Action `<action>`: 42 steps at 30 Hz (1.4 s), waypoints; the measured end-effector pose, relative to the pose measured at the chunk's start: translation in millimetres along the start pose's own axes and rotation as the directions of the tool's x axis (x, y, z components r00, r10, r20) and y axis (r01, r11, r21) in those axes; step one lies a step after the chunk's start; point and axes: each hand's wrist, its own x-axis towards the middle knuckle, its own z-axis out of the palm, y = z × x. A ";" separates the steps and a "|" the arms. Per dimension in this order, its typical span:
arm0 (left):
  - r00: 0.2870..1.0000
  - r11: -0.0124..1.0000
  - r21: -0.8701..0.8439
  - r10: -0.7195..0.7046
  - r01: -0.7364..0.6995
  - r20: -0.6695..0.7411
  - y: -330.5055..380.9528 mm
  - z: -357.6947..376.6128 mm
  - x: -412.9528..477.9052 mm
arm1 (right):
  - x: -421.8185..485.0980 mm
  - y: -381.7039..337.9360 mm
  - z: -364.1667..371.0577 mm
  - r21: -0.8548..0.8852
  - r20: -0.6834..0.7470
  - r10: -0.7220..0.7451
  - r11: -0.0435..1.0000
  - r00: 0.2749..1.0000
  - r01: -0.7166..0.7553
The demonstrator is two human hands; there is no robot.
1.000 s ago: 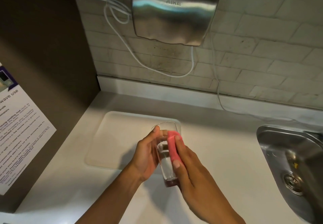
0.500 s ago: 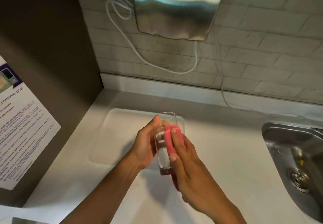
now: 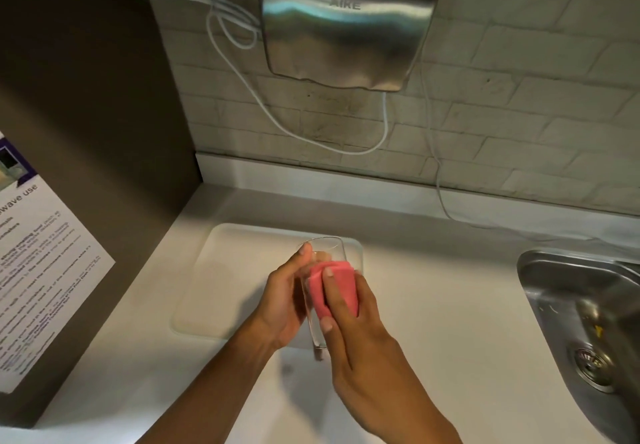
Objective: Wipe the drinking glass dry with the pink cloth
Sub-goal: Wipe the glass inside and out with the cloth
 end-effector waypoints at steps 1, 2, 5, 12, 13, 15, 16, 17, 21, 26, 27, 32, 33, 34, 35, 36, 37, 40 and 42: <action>1.000 1.000 -0.001 -0.002 0.002 0.022 -0.9 1.1 -0.4 | 6.5 -0.9 -2.8 0.006 -0.035 -0.004 1.000 0.999 0.005; 0.999 1.000 0.008 -0.004 0.003 0.043 -1.8 2.5 -1.5 | 13.2 -1.5 -6.4 0.027 -0.076 -0.004 1.000 0.997 0.006; 0.998 1.000 0.016 0.017 -0.018 0.065 -0.6 5.0 -4.3 | 23.7 -1.0 -17.5 0.208 -0.138 0.016 0.978 0.990 0.013; 0.998 0.996 0.054 0.065 -0.064 -0.016 11.6 -2.8 -1.0 | -15.3 6.0 5.1 0.008 0.059 0.013 1.000 0.998 -0.013; 0.999 0.997 0.063 0.052 -0.052 -0.003 9.2 -2.0 -1.7 | -11.3 4.7 4.2 -0.019 0.040 0.013 1.000 0.999 -0.012; 0.999 0.997 0.064 0.030 -0.032 0.038 2.8 0.6 -4.9 | 0.7 0.2 -3.4 0.005 -0.040 -0.001 1.000 0.999 0.001; 0.998 0.998 0.054 0.023 -0.026 0.055 0.3 2.5 -6.7 | 5.9 -1.6 -8.5 0.055 -0.081 0.003 0.998 0.997 0.001; 0.998 0.999 0.037 0.023 -0.025 0.066 -1.2 3.7 -8.1 | 10.1 -3.0 -13.8 0.123 -0.114 0.009 0.992 0.993 0.005; 0.997 0.998 0.014 0.059 -0.060 0.053 5.4 2.0 -7.2 | -3.4 3.5 -16.0 0.248 -0.107 0.046 0.969 0.993 -0.018; 0.997 0.993 0.100 0.065 -0.068 0.036 10.9 -0.1 -4.8 | -22.7 5.3 0.5 0.033 0.001 0.025 0.999 1.000 -0.025; 0.997 0.992 0.110 0.053 -0.059 0.058 7.5 1.8 -6.3 | -17.0 2.4 -2.6 0.045 -0.023 0.040 0.998 0.999 -0.039; 0.996 0.998 0.066 0.018 -0.024 0.083 -2.9 7.2 -14.4 | 11.6 1.6 -22.8 0.201 -0.157 0.005 0.979 0.988 0.027; 0.997 0.997 0.067 0.030 -0.034 0.066 -1.5 6.2 -14.3 | 8.5 3.4 -21.8 0.224 -0.139 0.015 0.974 0.990 0.016; 0.999 0.997 0.066 0.040 -0.042 0.035 0.6 4.6 -13.4 | 1.9 5.6 -18.9 0.249 -0.109 0.037 0.969 0.993 -0.009; 0.999 0.997 0.062 0.050 -0.050 -0.002 3.8 3.0 -12.5 | -6.1 6.9 -14.2 0.256 -0.078 0.056 0.966 0.995 -0.035; 0.998 0.996 0.060 0.062 -0.060 -0.025 7.3 1.3 -11.8 | -13.8 7.3 -9.0 0.256 -0.056 0.066 0.965 0.996 -0.050; 0.997 0.995 0.067 0.070 -0.068 -0.027 9.4 -0.3 -10.5 | -20.0 5.9 -4.6 0.256 -0.032 0.070 0.965 0.997 -0.059; 0.999 0.995 0.086 0.048 -0.046 -0.017 7.1 -3.2 -7.7 | -20.3 -3.0 -0.5 0.234 0.028 0.152 0.960 0.988 -0.154; 0.999 0.994 0.098 0.040 -0.040 0.000 4.2 -2.0 -7.1 | -8.7 -6.3 -5.3 0.138 -0.008 0.090 0.986 0.996 -0.088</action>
